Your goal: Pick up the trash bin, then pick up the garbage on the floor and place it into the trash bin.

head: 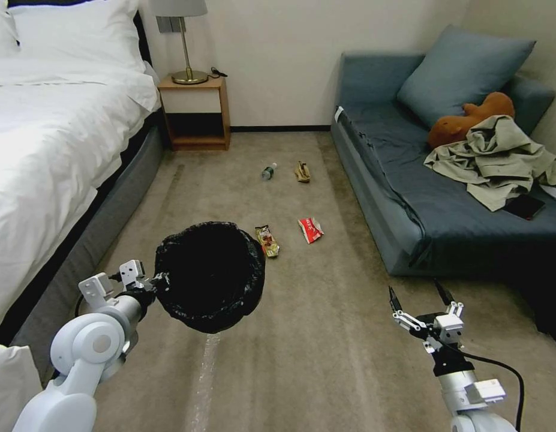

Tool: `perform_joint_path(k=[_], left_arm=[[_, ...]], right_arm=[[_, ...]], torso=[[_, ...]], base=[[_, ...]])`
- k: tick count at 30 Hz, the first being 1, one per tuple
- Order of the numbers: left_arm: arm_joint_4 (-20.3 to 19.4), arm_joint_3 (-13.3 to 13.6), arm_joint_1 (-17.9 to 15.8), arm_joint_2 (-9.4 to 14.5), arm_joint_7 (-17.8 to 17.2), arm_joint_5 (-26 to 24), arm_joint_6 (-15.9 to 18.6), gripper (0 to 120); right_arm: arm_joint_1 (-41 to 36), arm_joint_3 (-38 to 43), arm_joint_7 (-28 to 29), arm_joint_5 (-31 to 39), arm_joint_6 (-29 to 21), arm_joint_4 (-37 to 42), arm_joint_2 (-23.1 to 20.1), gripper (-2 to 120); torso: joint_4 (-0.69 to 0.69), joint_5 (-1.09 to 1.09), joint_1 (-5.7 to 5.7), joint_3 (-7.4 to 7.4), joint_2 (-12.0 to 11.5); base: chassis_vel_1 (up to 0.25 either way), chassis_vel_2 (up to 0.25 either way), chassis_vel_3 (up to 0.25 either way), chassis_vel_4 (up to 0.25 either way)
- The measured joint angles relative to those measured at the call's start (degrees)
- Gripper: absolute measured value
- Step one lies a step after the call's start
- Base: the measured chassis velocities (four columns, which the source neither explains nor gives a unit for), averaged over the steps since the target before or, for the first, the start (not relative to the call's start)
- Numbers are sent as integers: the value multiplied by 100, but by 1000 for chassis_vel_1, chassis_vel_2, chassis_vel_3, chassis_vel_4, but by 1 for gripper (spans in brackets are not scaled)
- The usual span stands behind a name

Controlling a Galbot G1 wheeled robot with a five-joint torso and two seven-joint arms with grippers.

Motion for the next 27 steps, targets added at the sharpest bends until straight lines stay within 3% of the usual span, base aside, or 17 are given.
perform_joint_path(k=[13, 27], left_arm=[[-11, -21, 13, 2, 8, -13, -9, 3], [-11, -51, 27, -4, 21, -10, -23, 3]], right_arm=[[-21, 7, -6, 34, 1, 2, -18, 100], [-4, 3, -4, 49, -3, -42, -55, 100]], torso=[[0, 0, 0, 0, 0], [0, 0, -1, 0, 0]], base=[[0, 0, 0, 0], [-53, 62, 58, -59]])
